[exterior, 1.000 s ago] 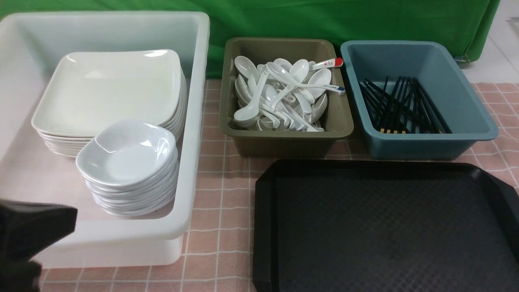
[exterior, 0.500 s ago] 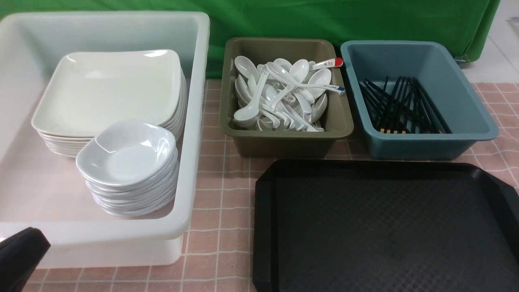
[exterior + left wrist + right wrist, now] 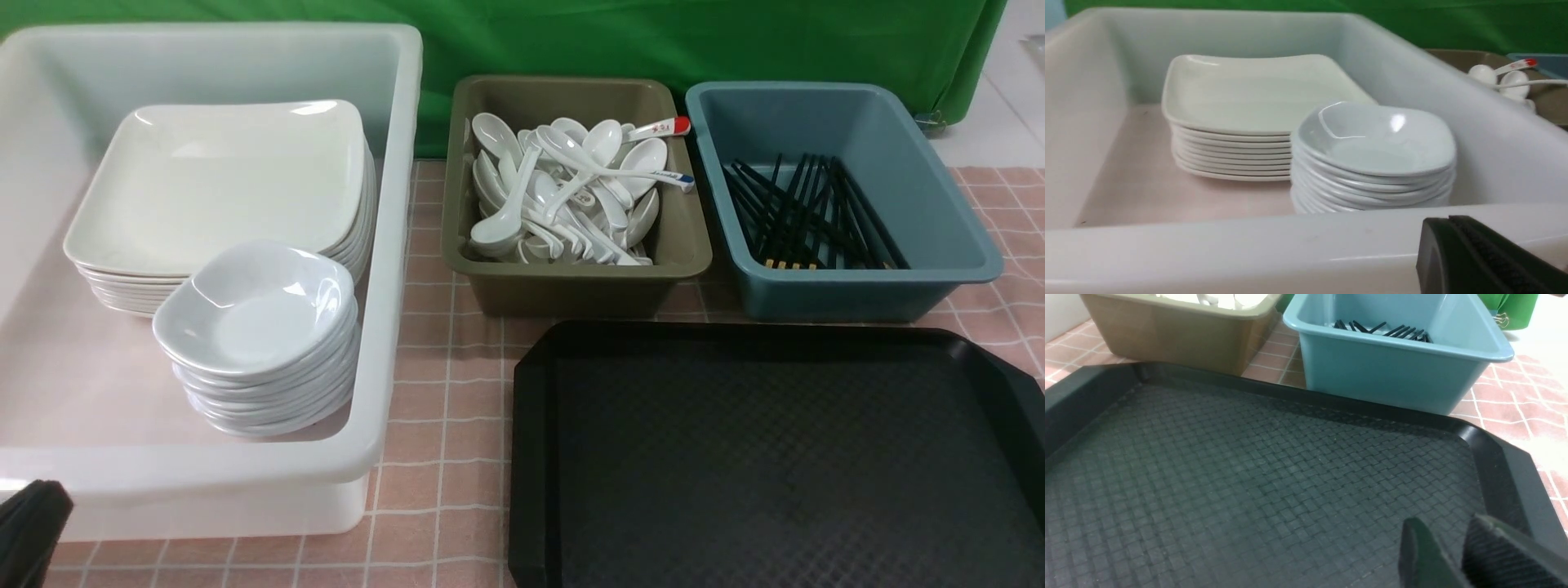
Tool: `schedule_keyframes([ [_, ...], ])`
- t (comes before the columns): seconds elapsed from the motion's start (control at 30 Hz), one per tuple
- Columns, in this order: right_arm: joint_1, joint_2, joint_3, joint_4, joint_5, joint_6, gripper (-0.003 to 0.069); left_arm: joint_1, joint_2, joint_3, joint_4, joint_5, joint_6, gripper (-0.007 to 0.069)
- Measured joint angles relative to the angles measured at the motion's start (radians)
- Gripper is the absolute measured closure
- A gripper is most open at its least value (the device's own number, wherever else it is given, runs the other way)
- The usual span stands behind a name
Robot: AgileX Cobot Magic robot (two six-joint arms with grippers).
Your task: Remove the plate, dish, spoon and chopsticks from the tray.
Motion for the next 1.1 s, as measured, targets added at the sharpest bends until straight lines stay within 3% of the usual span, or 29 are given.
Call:
schedule_keyframes([
  [0.3,0.0,0.0,0.0,0.0,0.0,0.0,0.0424,0.226,-0.051,0.0,-0.056,0.086,0.128,0.0624],
  [1.1,0.0,0.0,0.0,0.0,0.0,0.001,0.0419,0.191,-0.051,0.001,-0.056,0.131,0.145,0.0624],
])
